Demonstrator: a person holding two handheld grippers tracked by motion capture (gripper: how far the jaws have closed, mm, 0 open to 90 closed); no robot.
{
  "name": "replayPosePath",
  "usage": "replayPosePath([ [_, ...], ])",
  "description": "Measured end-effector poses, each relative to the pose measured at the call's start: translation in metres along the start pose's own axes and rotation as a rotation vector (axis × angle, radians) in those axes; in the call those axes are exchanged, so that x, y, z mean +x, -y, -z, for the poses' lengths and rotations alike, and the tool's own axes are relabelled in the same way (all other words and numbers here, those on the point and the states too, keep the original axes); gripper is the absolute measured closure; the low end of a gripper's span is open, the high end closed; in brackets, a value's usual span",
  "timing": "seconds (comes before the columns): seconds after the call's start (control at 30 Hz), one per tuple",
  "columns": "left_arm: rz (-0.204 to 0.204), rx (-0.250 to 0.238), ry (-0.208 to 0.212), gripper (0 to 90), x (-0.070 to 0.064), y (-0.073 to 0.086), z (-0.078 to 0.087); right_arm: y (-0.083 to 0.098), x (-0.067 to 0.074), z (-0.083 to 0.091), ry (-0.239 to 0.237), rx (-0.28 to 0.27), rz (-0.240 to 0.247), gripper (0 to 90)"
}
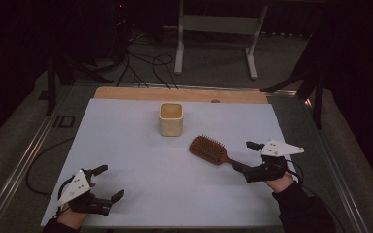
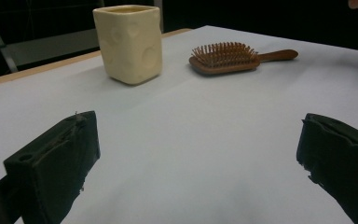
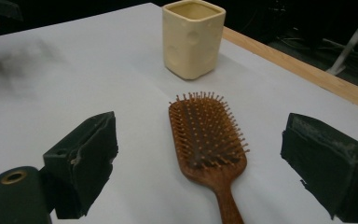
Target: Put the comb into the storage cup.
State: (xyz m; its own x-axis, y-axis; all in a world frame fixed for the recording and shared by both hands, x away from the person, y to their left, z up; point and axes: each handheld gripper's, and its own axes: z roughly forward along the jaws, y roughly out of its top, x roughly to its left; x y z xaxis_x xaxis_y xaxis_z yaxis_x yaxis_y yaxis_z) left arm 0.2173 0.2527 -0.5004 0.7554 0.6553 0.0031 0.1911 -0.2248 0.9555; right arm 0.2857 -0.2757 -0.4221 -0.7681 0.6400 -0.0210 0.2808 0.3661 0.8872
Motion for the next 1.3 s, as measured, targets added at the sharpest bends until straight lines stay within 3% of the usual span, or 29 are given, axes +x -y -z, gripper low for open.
replayPosePath([
  [0.43, -0.001, 0.000, 0.001, 0.0, 0.000, 0.000, 0.000, 0.006, -0.023, -0.008, 0.046, 0.024, -0.051, 12.9],
  [0.7, -0.001, -0.001, 0.000, 0.1, 0.000, 0.000, 0.000, 0.018, -0.037, -0.017, 0.077, 0.066, -0.094, 13.5],
  [0.97, 0.001, -0.001, 0.001, 0.0, 0.000, 0.000, 0.000, 0.024, -0.045, -0.022, 0.083, 0.094, -0.116, 15.3],
  [1.1, 0.002, -0.001, 0.001, 0.0, 0.000, 0.000, 0.000, 0.027, -0.049, -0.026, 0.088, 0.112, -0.121, 18.9],
  [1.3, 0.003, -0.002, 0.002, 0.0, 0.000, 0.000, -0.001, 0.036, -0.054, -0.033, 0.100, 0.154, -0.128, 31.5],
])
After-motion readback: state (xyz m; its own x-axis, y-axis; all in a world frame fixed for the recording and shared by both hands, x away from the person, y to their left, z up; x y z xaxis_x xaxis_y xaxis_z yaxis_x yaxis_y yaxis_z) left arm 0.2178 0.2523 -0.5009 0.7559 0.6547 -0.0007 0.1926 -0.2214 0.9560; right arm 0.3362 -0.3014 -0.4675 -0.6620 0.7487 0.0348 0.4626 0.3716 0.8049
